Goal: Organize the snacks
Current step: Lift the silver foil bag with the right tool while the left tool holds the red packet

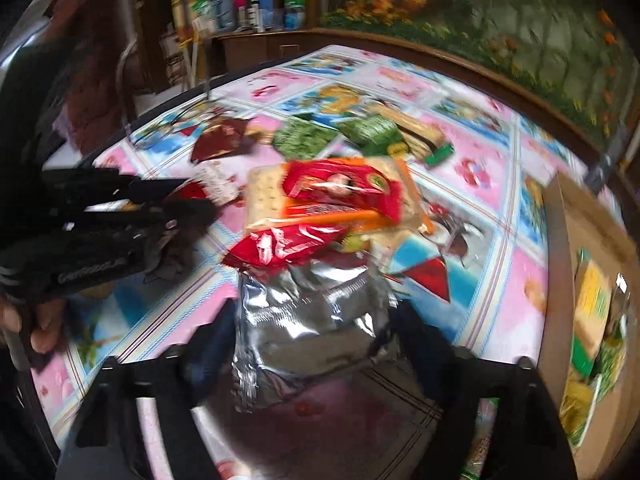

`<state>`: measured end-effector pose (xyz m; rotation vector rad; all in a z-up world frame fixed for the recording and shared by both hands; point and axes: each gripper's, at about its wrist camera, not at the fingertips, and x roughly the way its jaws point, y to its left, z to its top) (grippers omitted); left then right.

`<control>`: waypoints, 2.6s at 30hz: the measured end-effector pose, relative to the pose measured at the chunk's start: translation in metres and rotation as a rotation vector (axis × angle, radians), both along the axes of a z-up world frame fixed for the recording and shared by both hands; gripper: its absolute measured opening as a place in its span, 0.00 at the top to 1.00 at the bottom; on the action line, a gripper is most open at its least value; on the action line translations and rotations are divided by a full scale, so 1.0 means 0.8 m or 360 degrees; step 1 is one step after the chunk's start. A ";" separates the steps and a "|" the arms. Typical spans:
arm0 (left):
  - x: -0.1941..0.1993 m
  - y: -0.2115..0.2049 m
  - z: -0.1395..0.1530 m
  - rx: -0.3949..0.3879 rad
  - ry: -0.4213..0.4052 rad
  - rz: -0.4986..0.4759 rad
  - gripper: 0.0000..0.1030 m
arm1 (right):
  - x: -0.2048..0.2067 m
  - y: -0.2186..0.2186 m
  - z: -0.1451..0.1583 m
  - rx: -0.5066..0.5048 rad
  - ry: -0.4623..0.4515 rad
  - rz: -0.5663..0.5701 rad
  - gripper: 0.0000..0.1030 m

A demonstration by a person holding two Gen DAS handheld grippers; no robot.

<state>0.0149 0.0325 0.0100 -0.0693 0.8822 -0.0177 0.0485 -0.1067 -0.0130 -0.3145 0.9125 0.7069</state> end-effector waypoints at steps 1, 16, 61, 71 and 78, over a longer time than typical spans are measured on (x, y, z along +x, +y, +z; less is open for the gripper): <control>0.000 0.000 0.000 -0.0006 0.0000 -0.0002 0.72 | -0.002 0.000 0.001 -0.0013 -0.0012 0.0002 0.33; -0.003 0.003 0.007 -0.0094 -0.0029 -0.0038 0.77 | 0.000 -0.038 0.048 0.0269 -0.0112 -0.0228 0.35; -0.020 0.023 0.032 0.0112 -0.0268 0.0223 0.81 | 0.008 -0.060 0.057 0.0383 -0.0099 -0.0345 0.35; -0.022 0.020 0.033 0.0129 -0.0278 0.0220 0.81 | 0.010 -0.066 0.059 0.0405 -0.0098 -0.0370 0.35; -0.022 0.019 0.033 0.0131 -0.0281 0.0221 0.81 | 0.011 -0.068 0.060 0.0413 -0.0098 -0.0381 0.35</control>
